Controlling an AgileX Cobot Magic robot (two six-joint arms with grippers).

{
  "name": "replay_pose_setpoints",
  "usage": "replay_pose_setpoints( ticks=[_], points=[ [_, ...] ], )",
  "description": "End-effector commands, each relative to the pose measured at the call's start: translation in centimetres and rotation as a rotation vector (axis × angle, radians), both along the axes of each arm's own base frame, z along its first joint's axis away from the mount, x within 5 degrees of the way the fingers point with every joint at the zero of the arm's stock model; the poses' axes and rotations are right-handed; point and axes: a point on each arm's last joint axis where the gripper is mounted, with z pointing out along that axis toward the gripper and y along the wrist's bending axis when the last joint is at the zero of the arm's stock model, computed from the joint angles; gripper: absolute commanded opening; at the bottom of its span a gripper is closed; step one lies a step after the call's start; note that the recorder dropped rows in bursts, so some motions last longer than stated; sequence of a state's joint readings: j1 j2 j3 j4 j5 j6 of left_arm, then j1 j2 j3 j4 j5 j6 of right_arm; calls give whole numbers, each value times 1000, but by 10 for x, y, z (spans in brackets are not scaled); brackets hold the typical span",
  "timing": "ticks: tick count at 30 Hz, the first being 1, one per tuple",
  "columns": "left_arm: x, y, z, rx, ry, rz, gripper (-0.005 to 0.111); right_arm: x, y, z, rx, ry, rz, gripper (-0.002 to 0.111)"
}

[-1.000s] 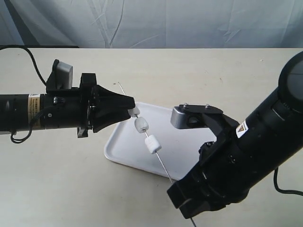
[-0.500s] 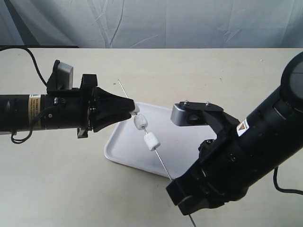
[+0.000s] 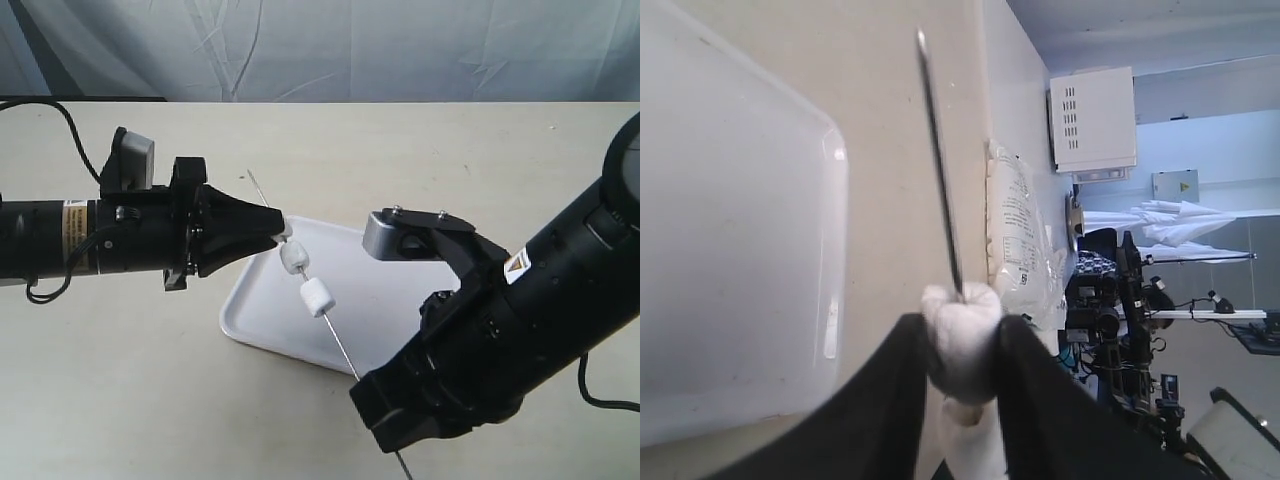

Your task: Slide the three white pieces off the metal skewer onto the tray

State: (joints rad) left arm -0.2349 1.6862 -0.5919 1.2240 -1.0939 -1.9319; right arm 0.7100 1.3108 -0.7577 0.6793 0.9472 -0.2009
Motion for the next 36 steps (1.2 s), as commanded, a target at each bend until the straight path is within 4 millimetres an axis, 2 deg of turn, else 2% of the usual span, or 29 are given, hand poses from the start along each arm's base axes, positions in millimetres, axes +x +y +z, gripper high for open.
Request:
replay_pose_setpoints(
  ticks=[1, 18, 26, 36],
  points=[
    [2, -2, 1, -18, -4, 8, 23, 0, 0, 2, 16, -15, -6, -1],
    [5, -1, 4, -54, -6, 41, 18, -2, -1, 2, 10, 0, 7, -1],
    [12, 0, 5, -20, -46, 87, 18, -6, -2, 2, -1, 32, 31, -1],
    [30, 0, 13, 27, -87, 148, 18, -14, -8, 11, 3, 37, 63, -1]
  ],
)
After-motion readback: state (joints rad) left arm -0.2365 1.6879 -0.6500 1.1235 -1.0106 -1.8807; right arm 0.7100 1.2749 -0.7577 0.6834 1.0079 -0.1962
